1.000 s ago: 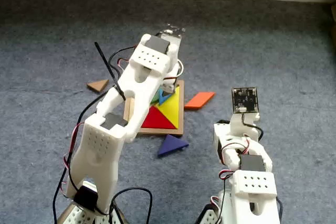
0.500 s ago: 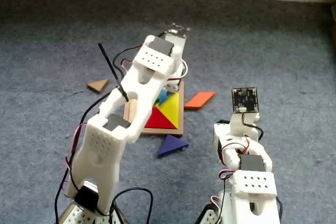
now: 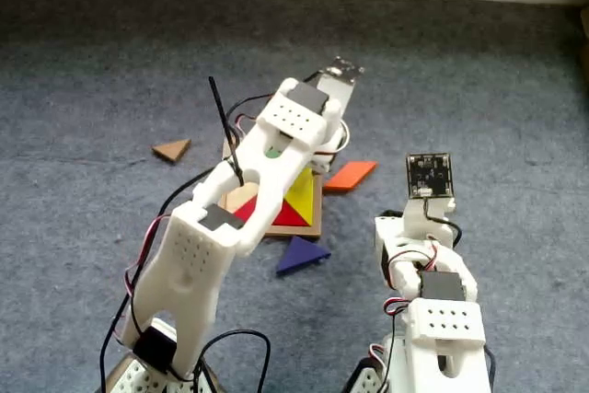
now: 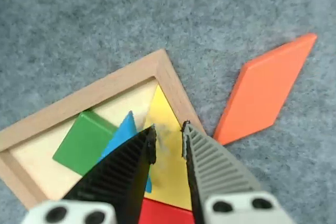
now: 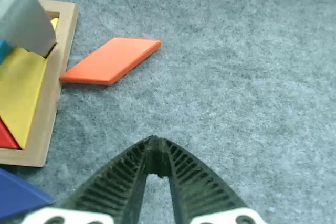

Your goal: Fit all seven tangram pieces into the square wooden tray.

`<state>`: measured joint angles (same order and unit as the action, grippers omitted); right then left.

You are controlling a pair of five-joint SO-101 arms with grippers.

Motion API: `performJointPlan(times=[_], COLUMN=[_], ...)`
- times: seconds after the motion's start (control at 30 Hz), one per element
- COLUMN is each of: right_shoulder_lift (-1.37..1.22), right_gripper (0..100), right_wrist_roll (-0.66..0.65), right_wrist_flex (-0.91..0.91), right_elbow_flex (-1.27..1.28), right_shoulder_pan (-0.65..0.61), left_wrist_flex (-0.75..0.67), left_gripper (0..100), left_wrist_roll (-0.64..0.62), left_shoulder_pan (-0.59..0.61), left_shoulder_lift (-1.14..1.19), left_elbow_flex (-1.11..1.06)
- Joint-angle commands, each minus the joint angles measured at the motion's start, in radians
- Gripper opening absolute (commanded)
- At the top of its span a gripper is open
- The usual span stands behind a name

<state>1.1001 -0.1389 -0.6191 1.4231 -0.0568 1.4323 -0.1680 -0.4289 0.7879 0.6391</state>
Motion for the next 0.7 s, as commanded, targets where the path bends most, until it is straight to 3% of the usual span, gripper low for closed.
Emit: performJointPlan(times=[0.0,0.33,0.67], right_shoulder_lift=[0.016,0.016,0.016], right_gripper=[0.6,0.6,0.6], right_wrist_roll=[-0.011,-0.011,-0.011], right_wrist_flex=[0.027,0.027,0.027], right_elbow_flex=[-0.005,-0.005,-0.005], right_shoulder_pan=[0.005,0.005,0.005], left_wrist_flex=[-0.014,-0.002,0.256], left_gripper=[11,10,10], left_wrist_roll=[0.012,0.012,-0.060], left_shoulder_pan=[0.059,0.162,0.156], left_shoulder_lift=[-0.024,-0.041,-0.180], left_elbow_flex=[0.045,0.077,0.159])
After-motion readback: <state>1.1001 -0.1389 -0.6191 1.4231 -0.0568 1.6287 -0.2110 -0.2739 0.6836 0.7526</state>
